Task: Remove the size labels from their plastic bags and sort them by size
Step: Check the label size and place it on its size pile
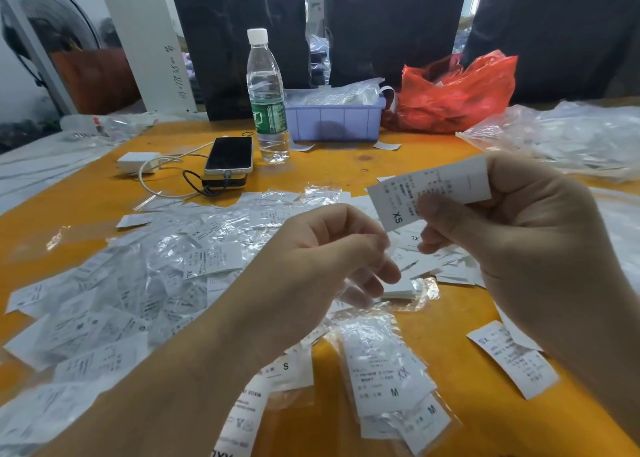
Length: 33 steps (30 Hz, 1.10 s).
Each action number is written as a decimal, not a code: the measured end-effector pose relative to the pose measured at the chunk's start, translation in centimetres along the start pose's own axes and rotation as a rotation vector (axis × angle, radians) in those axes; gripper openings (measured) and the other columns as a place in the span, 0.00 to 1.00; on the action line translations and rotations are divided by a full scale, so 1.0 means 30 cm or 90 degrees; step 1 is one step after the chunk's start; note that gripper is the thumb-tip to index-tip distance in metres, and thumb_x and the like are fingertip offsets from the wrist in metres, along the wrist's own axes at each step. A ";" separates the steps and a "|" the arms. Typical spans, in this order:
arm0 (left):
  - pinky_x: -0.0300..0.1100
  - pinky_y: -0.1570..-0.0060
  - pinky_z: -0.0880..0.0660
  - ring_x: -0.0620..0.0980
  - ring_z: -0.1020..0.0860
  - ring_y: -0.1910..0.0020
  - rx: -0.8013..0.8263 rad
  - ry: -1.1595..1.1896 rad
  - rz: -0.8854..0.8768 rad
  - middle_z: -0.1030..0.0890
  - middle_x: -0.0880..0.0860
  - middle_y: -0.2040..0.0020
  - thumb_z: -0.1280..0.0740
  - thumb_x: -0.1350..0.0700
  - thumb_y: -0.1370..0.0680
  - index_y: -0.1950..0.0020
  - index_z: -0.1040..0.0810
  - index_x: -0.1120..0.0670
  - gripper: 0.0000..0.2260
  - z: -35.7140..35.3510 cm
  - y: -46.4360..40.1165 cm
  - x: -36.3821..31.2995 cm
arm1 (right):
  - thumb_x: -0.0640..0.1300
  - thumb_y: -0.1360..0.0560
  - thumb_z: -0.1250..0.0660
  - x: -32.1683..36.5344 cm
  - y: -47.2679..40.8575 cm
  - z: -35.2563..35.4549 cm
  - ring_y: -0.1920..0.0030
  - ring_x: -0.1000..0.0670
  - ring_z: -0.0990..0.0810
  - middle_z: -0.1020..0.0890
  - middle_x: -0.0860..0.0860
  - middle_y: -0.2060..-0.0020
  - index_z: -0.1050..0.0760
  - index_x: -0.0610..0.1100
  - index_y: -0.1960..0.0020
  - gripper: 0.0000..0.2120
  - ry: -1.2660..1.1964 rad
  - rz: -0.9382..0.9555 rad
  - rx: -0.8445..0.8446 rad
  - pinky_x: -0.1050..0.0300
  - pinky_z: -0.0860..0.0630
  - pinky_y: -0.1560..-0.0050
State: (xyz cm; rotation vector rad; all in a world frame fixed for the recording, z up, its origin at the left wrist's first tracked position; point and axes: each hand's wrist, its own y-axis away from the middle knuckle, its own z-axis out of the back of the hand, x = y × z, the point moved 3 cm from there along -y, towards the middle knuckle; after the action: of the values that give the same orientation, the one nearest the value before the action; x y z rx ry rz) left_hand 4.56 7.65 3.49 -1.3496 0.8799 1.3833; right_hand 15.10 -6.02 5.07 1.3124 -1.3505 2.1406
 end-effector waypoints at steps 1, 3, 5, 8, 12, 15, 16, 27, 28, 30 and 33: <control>0.40 0.62 0.20 0.49 0.19 0.64 -0.002 0.001 -0.001 0.16 0.54 0.62 0.33 0.55 0.28 0.57 0.20 0.55 0.05 0.000 -0.001 0.001 | 0.45 0.31 0.28 -0.002 0.000 -0.001 0.66 0.47 0.16 0.14 0.52 0.63 0.19 0.49 0.57 0.03 0.006 -0.001 0.007 0.54 0.18 0.65; 0.40 0.63 0.20 0.48 0.19 0.65 -0.007 -0.002 -0.004 0.16 0.53 0.63 0.34 0.54 0.28 0.56 0.20 0.56 0.07 0.000 -0.003 0.002 | 0.45 0.31 0.28 -0.006 0.001 -0.004 0.67 0.47 0.17 0.14 0.52 0.63 0.18 0.49 0.58 0.03 0.005 -0.003 0.026 0.53 0.18 0.66; 0.39 0.63 0.21 0.47 0.19 0.65 -0.014 -0.006 -0.011 0.16 0.53 0.63 0.34 0.53 0.28 0.57 0.20 0.55 0.07 0.000 -0.004 0.002 | 0.45 0.32 0.28 -0.011 -0.001 -0.004 0.68 0.48 0.19 0.14 0.50 0.62 0.18 0.48 0.58 0.03 -0.003 -0.014 0.043 0.54 0.18 0.67; 0.38 0.63 0.21 0.48 0.19 0.66 -0.023 0.003 -0.020 0.16 0.53 0.64 0.33 0.52 0.28 0.62 0.19 0.52 0.06 0.001 -0.003 -0.002 | 0.44 0.33 0.28 -0.017 -0.004 -0.005 0.71 0.51 0.21 0.14 0.49 0.63 0.18 0.48 0.60 0.02 -0.010 -0.031 0.066 0.57 0.20 0.69; 0.38 0.64 0.21 0.48 0.19 0.65 -0.043 -0.003 -0.020 0.16 0.52 0.63 0.33 0.51 0.28 0.62 0.19 0.51 0.06 0.008 -0.005 -0.002 | 0.44 0.33 0.28 -0.013 -0.006 -0.005 0.73 0.52 0.23 0.15 0.47 0.63 0.18 0.48 0.61 0.02 -0.011 -0.036 0.084 0.57 0.21 0.70; 0.39 0.63 0.20 0.48 0.19 0.65 -0.050 -0.009 -0.021 0.16 0.52 0.63 0.30 0.49 0.26 0.58 0.19 0.54 0.08 0.014 -0.005 0.001 | 0.45 0.34 0.28 -0.008 -0.007 -0.004 0.72 0.51 0.23 0.15 0.46 0.63 0.17 0.47 0.60 0.04 -0.013 -0.034 0.106 0.59 0.22 0.71; 0.39 0.63 0.20 0.48 0.19 0.65 -0.050 -0.015 -0.022 0.16 0.52 0.63 0.30 0.48 0.26 0.57 0.19 0.54 0.09 0.014 -0.004 0.001 | 0.45 0.33 0.28 -0.007 -0.008 -0.003 0.72 0.52 0.24 0.15 0.46 0.63 0.17 0.47 0.60 0.03 -0.013 -0.031 0.113 0.59 0.22 0.71; 0.36 0.62 0.21 0.45 0.19 0.65 -0.009 -0.117 -0.066 0.15 0.49 0.62 0.34 0.46 0.25 0.53 0.18 0.53 0.11 0.000 -0.001 0.007 | 0.44 0.32 0.25 -0.020 -0.011 -0.006 0.71 0.53 0.24 0.17 0.42 0.63 0.17 0.44 0.57 0.05 -0.015 -0.027 0.222 0.60 0.25 0.72; 0.35 0.63 0.22 0.45 0.19 0.65 -0.005 -0.121 -0.066 0.15 0.49 0.62 0.35 0.46 0.25 0.53 0.18 0.52 0.12 -0.001 -0.001 0.006 | 0.43 0.32 0.25 -0.022 -0.009 -0.007 0.71 0.52 0.24 0.17 0.41 0.63 0.17 0.43 0.56 0.06 -0.022 -0.031 0.227 0.60 0.25 0.71; 0.35 0.63 0.22 0.45 0.18 0.64 -0.006 -0.124 -0.063 0.15 0.49 0.62 0.34 0.46 0.24 0.53 0.18 0.52 0.11 0.000 -0.005 0.009 | 0.42 0.32 0.27 -0.026 -0.007 -0.010 0.70 0.51 0.24 0.17 0.42 0.63 0.17 0.43 0.54 0.06 -0.032 -0.046 0.232 0.59 0.24 0.70; 0.36 0.63 0.22 0.46 0.18 0.64 -0.016 -0.109 -0.062 0.16 0.50 0.62 0.35 0.48 0.25 0.52 0.18 0.51 0.10 0.007 -0.009 0.009 | 0.42 0.30 0.31 -0.026 -0.008 -0.010 0.70 0.51 0.24 0.17 0.47 0.66 0.17 0.42 0.55 0.07 -0.064 -0.076 0.210 0.57 0.22 0.69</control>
State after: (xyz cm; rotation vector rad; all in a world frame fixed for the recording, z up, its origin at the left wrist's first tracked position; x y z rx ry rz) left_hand 4.79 7.96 3.28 -1.2555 0.6769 1.4140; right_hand 15.51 -5.49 4.52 1.5970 -0.9513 2.3099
